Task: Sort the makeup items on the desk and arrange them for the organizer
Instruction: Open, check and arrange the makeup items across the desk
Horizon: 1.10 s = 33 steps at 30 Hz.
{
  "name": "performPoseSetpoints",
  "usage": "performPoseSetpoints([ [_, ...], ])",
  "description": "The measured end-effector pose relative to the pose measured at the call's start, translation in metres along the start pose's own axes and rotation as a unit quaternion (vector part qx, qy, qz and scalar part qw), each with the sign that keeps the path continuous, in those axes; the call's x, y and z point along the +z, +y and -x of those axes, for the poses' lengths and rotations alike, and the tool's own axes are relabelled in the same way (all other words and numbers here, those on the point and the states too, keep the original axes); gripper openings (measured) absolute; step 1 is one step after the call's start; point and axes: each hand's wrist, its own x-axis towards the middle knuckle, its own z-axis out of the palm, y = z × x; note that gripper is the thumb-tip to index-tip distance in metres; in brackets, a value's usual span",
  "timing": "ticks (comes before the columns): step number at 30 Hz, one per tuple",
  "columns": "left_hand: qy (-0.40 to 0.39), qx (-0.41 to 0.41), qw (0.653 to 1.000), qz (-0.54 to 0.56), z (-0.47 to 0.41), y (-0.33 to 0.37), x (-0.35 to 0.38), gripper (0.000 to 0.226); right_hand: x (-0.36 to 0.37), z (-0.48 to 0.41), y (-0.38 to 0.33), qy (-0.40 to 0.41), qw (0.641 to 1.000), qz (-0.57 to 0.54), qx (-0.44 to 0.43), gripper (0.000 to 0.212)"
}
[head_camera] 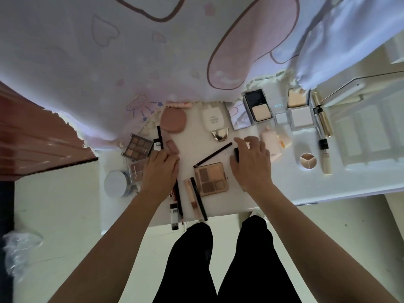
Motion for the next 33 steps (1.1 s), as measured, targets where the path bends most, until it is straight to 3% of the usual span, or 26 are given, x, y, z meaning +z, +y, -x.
performPoseSetpoints([
  [5,0.024,0.011,0.999,0.018,0.002,-0.013,0.005,0.020,0.009,-0.007,-0.027,0.017,0.989,0.037,-0.143,0.054],
  [9,0.036,0.017,0.998,0.038,-0.002,-0.013,0.007,0.022,0.007,0.000,-0.046,-0.037,0.988,-0.062,-0.134,0.039],
  [14,0.040,0.012,0.998,0.056,-0.002,-0.011,0.001,0.024,-0.001,0.002,-0.050,-0.149,0.970,0.109,-0.156,0.069],
  [16,0.050,0.002,0.998,0.046,0.001,-0.009,-0.005,0.021,-0.001,-0.009,-0.046,-0.145,0.970,0.123,-0.153,0.062],
  [20,0.098,-0.037,0.995,-0.004,0.016,-0.007,-0.012,0.013,0.002,-0.030,-0.041,-0.117,0.974,0.105,-0.161,0.025],
  [26,0.099,-0.135,0.984,0.066,0.028,0.013,-0.026,0.022,-0.005,-0.036,-0.038,-0.118,0.978,-0.034,-0.171,0.023],
  [29,0.054,-0.269,0.933,0.232,0.012,0.035,-0.045,0.030,-0.012,-0.027,-0.038,-0.143,0.965,-0.130,-0.176,0.023],
  [33,0.018,-0.383,0.747,0.543,-0.011,0.064,-0.062,0.030,-0.028,-0.017,-0.038,-0.210,0.938,-0.226,-0.160,0.022],
])
